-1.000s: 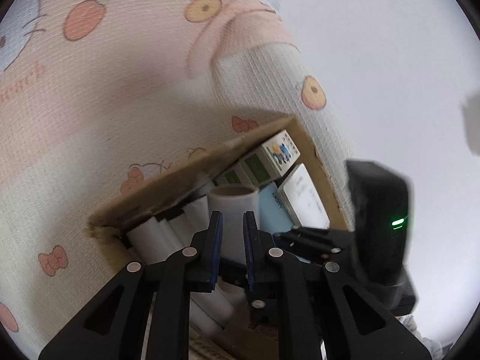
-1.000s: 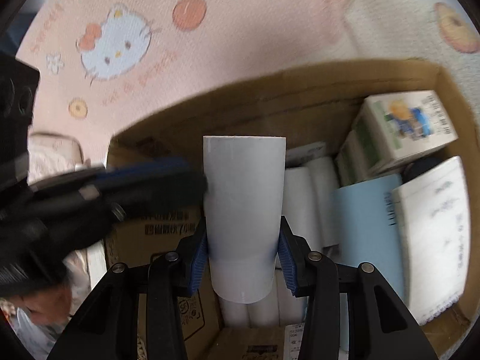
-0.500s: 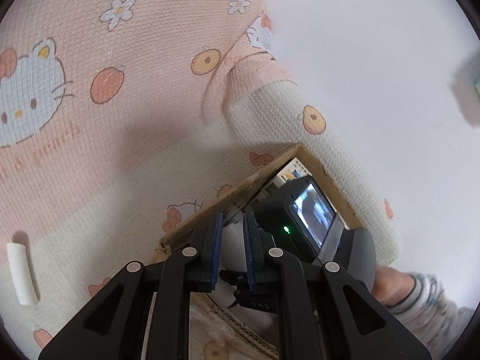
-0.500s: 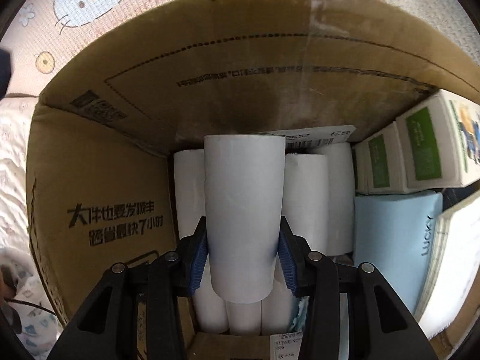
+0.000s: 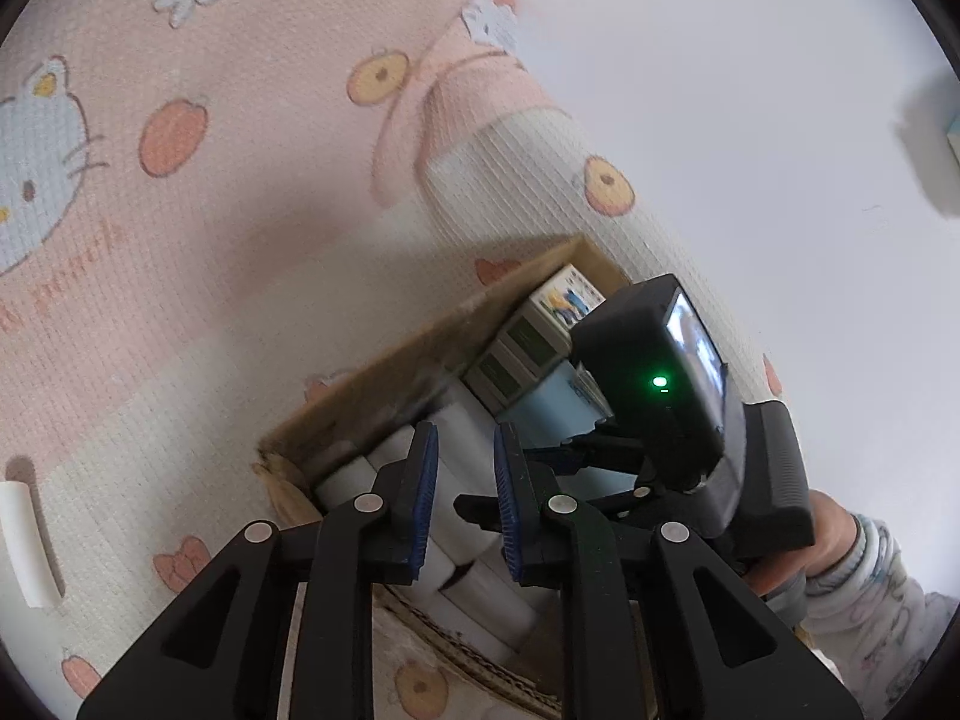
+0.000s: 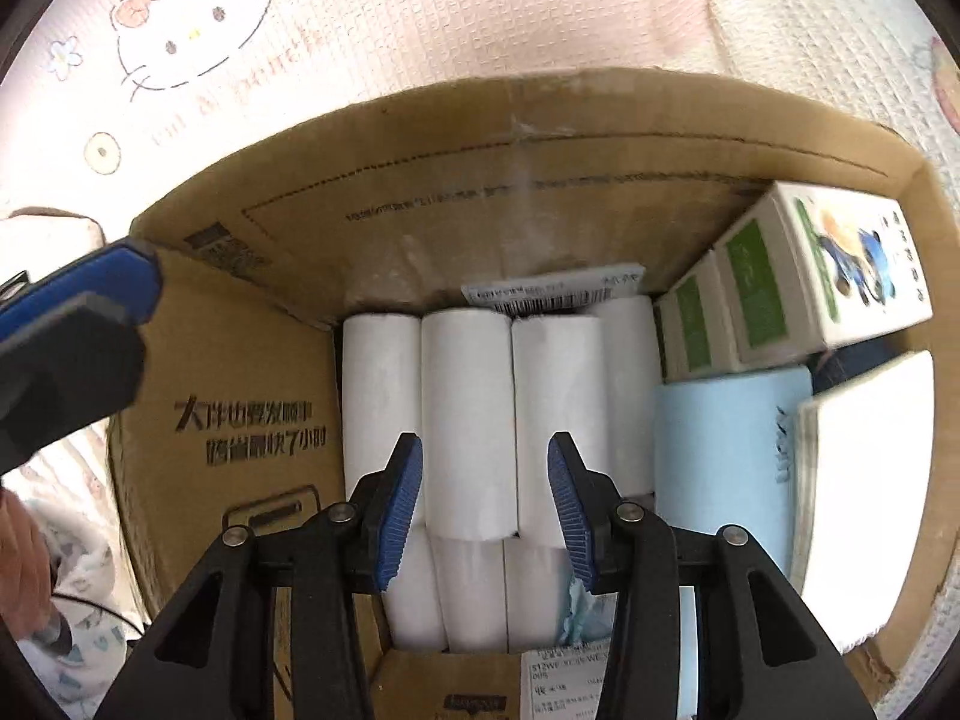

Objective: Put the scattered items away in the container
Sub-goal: 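Lower the tube into the box and open the right gripper, then raise the right tool out of the box toward the remaining tubes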

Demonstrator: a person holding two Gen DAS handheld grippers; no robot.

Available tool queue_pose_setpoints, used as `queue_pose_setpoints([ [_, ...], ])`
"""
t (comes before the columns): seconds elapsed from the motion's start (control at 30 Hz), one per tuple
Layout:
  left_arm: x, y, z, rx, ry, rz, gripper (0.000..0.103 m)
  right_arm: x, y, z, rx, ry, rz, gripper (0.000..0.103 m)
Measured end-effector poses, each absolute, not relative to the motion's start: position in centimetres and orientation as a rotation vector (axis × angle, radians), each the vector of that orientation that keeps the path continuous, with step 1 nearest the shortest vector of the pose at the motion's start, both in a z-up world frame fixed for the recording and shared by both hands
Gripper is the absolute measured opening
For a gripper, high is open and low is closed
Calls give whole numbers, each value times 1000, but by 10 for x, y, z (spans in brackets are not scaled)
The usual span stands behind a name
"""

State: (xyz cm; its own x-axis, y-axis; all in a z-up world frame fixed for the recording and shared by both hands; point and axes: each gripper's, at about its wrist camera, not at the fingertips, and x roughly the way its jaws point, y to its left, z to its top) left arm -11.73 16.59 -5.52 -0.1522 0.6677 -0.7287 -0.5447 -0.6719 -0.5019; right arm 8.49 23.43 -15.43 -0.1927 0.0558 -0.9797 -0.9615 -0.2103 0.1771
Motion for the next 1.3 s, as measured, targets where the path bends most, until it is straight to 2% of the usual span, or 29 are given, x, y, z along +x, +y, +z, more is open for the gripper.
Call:
queue_pose_setpoints([
  [0.07,-116,169,-57,-1303,-130,1916,16,85,227,-156,-1208,1207,1550,21],
  [0.1,-114,170,-58,-1300,-104,1933,13,85,224,-158,-1214,1215,1551,16],
  [0.33,-106,166,-67,-1312,-130,1938,13,65,213,-177,-1299,1172,1523,16],
  [0.57,-100,148,-67,-1281,-125,2040,13,50,215,-173,-1279,1095,1512,16],
  [0.67,-94,138,-61,-1229,-108,2108,18,45,205,-153,-1221,1051,1533,16],
  [0.73,-88,131,-55,-1191,-99,2142,25,38,196,-134,-1188,973,1543,16],
  [0.8,-83,124,-52,-1169,-123,2152,38,29,186,-112,-1160,864,1554,16],
  [0.83,-79,120,-50,-1156,-148,2155,41,24,180,-101,-1147,817,1560,16],
  [0.9,-74,113,-46,-1122,-189,2174,55,20,177,-82,-1115,745,1574,16],
  [1.1,-57,87,-48,-1061,-265,2259,60,14,183,-60,-1135,590,1623,16],
  [1.3,-53,45,-59,-1094,-458,2304,60,-8,168,-49,-1221,505,1670,16],
])
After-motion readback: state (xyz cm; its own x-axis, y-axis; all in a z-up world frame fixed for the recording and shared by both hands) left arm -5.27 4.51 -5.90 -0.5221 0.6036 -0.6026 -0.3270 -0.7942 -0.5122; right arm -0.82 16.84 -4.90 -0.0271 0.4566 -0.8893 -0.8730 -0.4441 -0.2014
